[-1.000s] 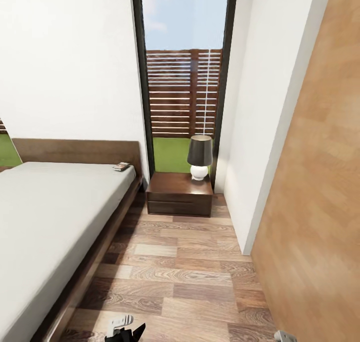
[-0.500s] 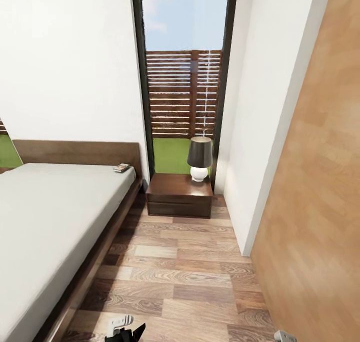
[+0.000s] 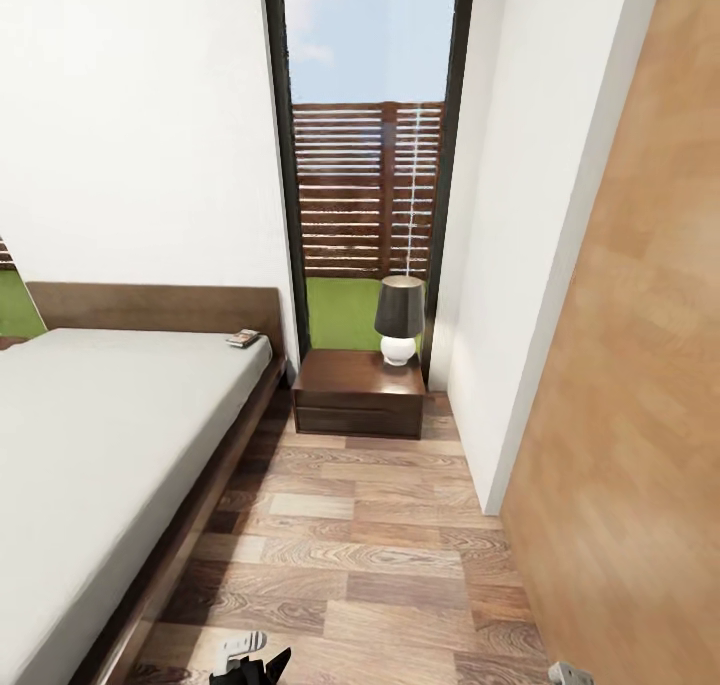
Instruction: In the bedroom, move the book from the bed onto either nightstand, and place the two sandals side by side next to the bed.
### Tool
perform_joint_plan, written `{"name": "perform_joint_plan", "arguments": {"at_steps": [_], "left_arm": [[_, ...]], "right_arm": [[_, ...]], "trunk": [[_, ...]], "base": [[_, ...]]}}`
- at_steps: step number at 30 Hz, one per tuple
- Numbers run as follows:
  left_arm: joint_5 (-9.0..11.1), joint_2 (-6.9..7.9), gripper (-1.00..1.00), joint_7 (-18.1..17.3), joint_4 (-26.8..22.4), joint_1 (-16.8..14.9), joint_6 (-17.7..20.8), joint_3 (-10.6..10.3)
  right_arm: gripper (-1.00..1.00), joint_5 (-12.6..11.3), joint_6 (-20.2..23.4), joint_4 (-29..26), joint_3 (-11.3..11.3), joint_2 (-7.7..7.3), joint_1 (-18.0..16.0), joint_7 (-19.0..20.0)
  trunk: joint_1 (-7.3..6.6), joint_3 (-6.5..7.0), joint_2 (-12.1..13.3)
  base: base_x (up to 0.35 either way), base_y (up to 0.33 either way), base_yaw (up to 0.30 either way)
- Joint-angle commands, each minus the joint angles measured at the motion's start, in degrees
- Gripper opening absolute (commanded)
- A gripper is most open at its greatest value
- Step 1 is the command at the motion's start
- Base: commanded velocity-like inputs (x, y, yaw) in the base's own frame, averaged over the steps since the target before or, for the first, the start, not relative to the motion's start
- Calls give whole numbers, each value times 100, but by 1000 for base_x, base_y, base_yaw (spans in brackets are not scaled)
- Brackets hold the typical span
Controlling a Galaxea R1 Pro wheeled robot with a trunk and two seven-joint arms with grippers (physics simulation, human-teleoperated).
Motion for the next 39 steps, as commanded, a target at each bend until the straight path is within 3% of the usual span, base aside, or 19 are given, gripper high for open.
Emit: {"name": "perform_joint_plan", "arguments": {"at_steps": [1, 19, 39], "left_arm": [[1, 1, 100, -22, 8, -5, -16, 15], [1, 1, 100, -20, 8, -5, -16, 13], [1, 1, 100, -18, 6, -5, -16, 19]], "right_arm": [[100, 7, 2, 10, -42, -1, -4, 23], [100, 5, 3, 7, -45, -1, -4, 26], [100, 1, 2, 8, -41, -1, -4, 23]], "trunk": [[0, -2, -4], [0, 88, -4], [0, 91, -4]], "base": [[0, 0, 0], [7, 0, 0], [279, 0, 0]]}}
